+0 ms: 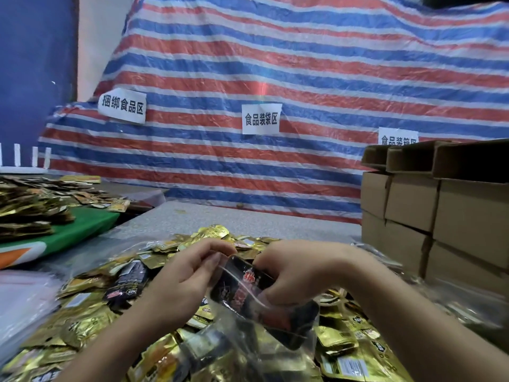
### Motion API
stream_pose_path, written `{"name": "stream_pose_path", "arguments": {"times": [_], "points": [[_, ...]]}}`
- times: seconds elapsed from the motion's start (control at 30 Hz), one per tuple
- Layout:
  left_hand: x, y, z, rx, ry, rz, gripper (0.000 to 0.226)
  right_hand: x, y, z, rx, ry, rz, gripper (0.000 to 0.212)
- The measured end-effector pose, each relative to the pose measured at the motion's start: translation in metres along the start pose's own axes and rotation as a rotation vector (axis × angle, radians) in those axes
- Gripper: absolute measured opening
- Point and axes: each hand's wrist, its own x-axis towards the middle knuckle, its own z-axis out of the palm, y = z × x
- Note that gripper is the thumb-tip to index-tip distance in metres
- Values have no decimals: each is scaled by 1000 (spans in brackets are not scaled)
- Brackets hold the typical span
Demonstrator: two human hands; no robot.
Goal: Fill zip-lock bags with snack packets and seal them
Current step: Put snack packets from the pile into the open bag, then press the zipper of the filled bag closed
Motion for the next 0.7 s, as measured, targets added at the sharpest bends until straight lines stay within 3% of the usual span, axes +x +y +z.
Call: {"name": "stream_pose_path", "arguments": {"times": [0.17, 0.37, 0.53, 0.7], "points": [[6, 9, 2, -2, 89, 36, 41, -13, 9, -9, 117, 155, -35, 22], [23, 45, -1, 100, 171, 204, 29, -37, 9, -30, 210, 388, -111, 56], [40, 86, -7, 110, 223, 315, 25, -60, 8, -55, 307, 571, -220, 17], [42, 102, -8, -80, 248, 207, 16, -60, 7, -64, 259, 758, -258, 17]]}}
